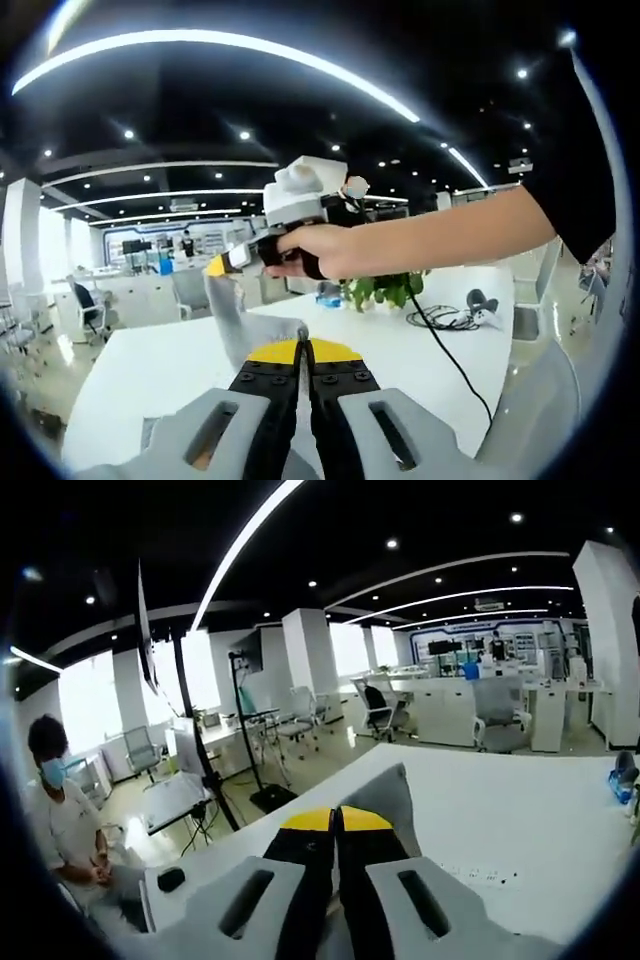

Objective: Fold the towel on the table until its edges align and the towel forms a compact rectangular stack.

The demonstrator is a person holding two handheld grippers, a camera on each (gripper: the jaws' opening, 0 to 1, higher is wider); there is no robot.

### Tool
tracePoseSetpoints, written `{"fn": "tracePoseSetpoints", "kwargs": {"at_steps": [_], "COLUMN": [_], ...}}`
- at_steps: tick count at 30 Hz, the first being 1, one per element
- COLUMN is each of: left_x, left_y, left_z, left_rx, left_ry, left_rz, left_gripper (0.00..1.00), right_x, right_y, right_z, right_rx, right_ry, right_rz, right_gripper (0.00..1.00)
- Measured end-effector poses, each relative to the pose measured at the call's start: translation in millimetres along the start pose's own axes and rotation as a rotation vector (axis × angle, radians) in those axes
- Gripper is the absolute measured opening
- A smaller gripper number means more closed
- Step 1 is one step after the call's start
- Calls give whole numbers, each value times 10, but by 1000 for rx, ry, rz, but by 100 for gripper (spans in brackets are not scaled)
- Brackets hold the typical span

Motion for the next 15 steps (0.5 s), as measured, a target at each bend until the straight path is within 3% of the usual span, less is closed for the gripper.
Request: {"fn": "tracePoseSetpoints", "kwargs": {"at_steps": [15], "left_x": [214], "left_y": [353], "left_z": [176], "left_rx": [57], "left_ry": [-74], "left_rz": [77], "left_gripper": [2], "right_x": [136], "right_y": [327], "right_z": [-325], "right_rx": [56], "right_ry": [-15], "right_rz": [-17], "right_gripper": [0]}}
Point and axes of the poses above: the point that each gripper's makers call its tool centre point, and the gripper's own axes: z roughly backward along the fingers, x roughly to its left, y roughly out of its underside, the point moved 8 cm from there along z, roughly backward along the fingers
